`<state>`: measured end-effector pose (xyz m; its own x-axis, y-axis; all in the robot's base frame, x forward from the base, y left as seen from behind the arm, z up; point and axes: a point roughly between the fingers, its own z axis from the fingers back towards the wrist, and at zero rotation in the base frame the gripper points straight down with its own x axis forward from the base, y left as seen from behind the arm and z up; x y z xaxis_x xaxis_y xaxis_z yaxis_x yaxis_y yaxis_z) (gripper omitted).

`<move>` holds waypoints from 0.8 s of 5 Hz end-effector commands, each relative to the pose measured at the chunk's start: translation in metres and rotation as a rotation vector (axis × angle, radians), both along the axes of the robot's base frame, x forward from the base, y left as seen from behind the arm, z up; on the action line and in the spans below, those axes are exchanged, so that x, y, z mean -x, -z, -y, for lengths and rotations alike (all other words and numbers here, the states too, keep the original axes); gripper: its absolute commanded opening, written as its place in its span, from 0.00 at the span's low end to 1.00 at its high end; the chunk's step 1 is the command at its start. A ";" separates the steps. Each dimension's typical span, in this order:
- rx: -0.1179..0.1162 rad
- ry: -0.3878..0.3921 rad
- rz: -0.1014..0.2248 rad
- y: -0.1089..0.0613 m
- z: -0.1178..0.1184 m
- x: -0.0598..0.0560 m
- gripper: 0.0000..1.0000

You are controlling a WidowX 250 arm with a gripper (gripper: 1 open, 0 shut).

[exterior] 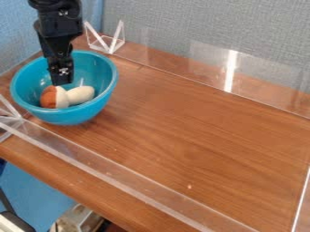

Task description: Remove the mushroom from inside the blue bowl and put it on the table

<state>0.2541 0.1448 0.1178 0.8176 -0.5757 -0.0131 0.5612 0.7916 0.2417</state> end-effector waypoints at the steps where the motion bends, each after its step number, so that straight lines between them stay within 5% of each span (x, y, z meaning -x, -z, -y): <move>1: -0.024 0.017 0.025 -0.016 0.000 -0.005 1.00; 3: -0.014 0.005 -0.021 0.019 -0.016 -0.012 1.00; 4: -0.014 0.072 -0.039 0.032 -0.022 -0.018 1.00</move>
